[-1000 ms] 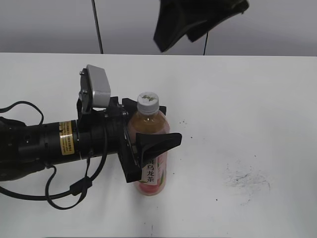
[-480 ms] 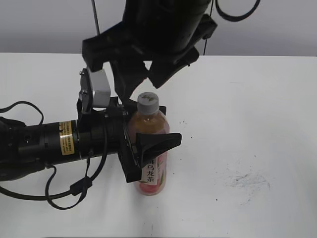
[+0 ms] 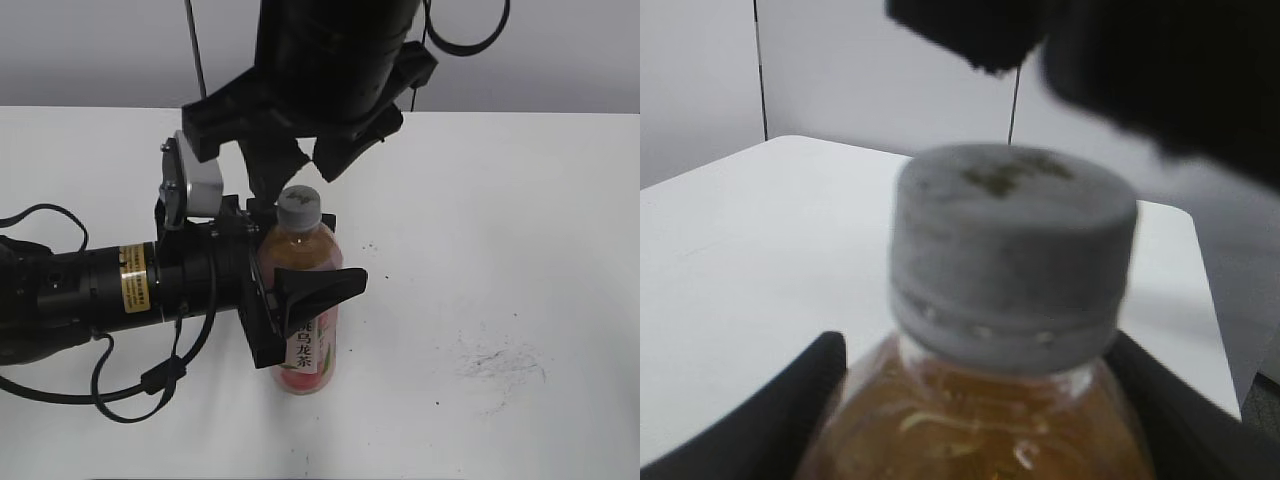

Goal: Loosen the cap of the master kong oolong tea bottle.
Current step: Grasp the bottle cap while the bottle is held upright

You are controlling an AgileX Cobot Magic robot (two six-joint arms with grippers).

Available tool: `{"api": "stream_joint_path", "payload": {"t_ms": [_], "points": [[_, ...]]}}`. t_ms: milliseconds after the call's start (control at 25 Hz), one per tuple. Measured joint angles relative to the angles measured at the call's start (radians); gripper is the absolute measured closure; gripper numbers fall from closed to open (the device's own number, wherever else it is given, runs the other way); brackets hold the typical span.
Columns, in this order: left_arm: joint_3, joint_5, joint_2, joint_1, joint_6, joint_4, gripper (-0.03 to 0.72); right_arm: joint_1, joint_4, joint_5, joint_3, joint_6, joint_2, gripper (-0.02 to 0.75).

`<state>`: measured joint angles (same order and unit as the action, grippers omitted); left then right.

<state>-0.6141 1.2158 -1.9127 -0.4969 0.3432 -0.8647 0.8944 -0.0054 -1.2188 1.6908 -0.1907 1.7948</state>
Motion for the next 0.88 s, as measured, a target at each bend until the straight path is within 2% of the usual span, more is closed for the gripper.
{"api": "stream_joint_path", "payload": {"t_ms": [760,880], "points": [[0.000,0.000,0.000,0.000,0.000,-0.006,0.240,-0.025,0.026,-0.001,-0.041,-0.003,0.006,0.311],[0.000,0.000,0.000,0.000,0.000,-0.008,0.240,-0.025,0.026,-0.001,-0.042,-0.003,0.006,0.332]]}}
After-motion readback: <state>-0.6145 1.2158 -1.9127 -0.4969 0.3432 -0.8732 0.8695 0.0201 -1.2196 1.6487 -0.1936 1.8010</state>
